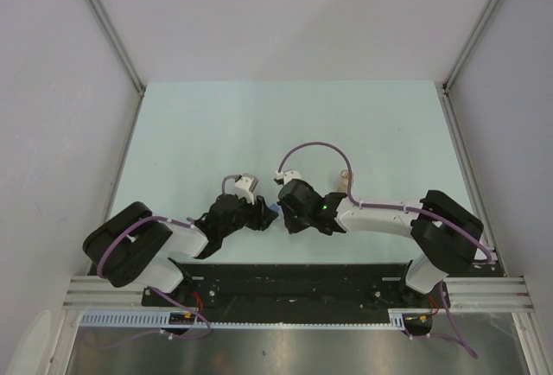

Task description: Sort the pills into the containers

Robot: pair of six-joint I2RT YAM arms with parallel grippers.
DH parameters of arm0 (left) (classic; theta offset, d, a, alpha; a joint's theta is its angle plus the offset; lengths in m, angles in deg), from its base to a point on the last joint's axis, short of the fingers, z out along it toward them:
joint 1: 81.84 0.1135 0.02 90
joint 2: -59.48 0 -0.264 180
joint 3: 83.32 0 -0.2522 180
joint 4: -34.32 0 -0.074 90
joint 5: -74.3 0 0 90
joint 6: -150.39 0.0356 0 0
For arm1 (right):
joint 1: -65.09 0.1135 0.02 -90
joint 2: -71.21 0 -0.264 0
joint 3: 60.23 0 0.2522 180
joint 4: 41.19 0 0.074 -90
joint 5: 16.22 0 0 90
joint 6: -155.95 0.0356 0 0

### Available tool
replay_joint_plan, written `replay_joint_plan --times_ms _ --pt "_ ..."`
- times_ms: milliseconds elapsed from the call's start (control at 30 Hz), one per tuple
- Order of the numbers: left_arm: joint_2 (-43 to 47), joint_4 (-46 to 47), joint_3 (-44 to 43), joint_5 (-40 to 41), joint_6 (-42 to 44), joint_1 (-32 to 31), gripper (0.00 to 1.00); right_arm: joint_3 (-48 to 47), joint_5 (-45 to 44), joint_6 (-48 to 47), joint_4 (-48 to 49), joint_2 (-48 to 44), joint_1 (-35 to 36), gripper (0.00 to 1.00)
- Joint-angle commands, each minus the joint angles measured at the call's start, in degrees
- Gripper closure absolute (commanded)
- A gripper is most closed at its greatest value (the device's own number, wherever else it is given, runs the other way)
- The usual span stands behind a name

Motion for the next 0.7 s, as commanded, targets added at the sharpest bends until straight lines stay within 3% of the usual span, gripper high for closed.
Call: replay_joint_plan --times_ms 0,233,300,333,433,533,667 --pt "0.4 -2.4 1.0 -1.3 -0.4 0.3 0.48 -0.8 -0.7 -0.4 -0.7 -4.2 -0.2 1.00" --pt "0.6 -2.4 0.9 -1.3 -0.4 0.3 0.48 -2.2 -0.2 -2.2 -1.8 -4.4 -1.0 0.99" --pt "0.5 -2.4 0.8 -1.4 -0.5 0.3 0.48 -2.2 0.5 -4.2 -1.9 -4.2 -1.1 0.80" --pt "0.4 -2.4 0.8 -1.6 -0.5 0.3 0.48 -2.2 0.7 -5.4 -1.9 -4.0 -0.9 0.62" --pt "0.3 -2.4 0.5 -1.7 -0.5 0.3 0.48 -2.2 0.7 -9.3 -1.9 -3.7 0.2 0.44" --pt "0.3 -2.4 0.4 -1.7 -0.5 0.3 0.48 -2.2 -0.5 -11.6 -1.5 -3.7 1.2 0.33" --pt "0.2 -2.4 0.3 -1.7 -0.5 0.3 0.48 -2.1 -1.3 -13.7 -0.9 -3.2 1.7 0.28"
